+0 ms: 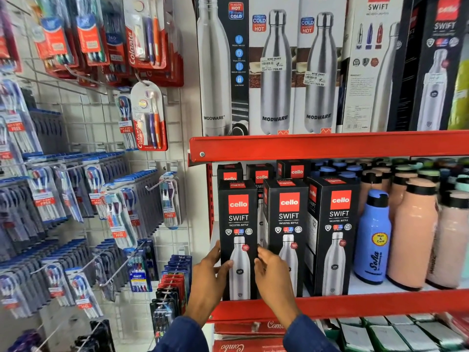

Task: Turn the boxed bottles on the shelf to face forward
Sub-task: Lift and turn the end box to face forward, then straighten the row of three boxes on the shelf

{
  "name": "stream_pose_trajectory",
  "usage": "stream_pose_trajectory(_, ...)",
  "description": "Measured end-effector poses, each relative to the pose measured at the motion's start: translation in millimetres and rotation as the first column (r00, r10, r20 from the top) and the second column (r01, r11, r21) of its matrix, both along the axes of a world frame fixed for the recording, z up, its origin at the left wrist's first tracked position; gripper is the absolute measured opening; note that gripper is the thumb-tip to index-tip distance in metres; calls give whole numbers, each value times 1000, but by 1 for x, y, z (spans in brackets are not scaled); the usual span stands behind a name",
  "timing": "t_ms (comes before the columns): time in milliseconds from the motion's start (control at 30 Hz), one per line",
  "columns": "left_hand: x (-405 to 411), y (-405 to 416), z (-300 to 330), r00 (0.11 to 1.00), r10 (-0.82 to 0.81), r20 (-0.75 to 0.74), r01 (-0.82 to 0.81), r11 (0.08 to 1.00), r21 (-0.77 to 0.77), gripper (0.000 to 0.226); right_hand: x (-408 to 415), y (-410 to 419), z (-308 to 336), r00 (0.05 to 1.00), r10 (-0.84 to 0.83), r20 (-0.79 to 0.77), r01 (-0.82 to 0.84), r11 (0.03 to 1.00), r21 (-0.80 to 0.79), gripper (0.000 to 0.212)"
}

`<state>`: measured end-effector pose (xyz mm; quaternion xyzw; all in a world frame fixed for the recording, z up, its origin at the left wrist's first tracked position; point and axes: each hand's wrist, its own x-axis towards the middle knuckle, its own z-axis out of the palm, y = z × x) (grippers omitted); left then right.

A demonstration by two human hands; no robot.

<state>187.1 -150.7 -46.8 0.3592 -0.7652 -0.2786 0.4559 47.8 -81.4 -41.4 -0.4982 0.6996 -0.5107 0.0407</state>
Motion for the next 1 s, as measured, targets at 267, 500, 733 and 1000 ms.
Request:
stream_pose_trajectory(267,3,4,2,999,-8,40,8,1000,8,58,0,2,-2,999,-4,-36,4,1000,-8,36)
stream_pose_trajectory(500,4,-1,1,997,3,71,-7,999,53,59,0,14,1,1000,23,-7,-24,998,-52,40)
stream_pose_trajectory(733,9,31,7,942,236,-237,-272,953,-132,34,-14,54,-4,988,-93,126,116,974,-196,24)
stream_pose_trajectory(1000,-46,73,7,961,71,-266,-130,969,-212,29,-42,79,7,966,-182,186,237,909,-344,23)
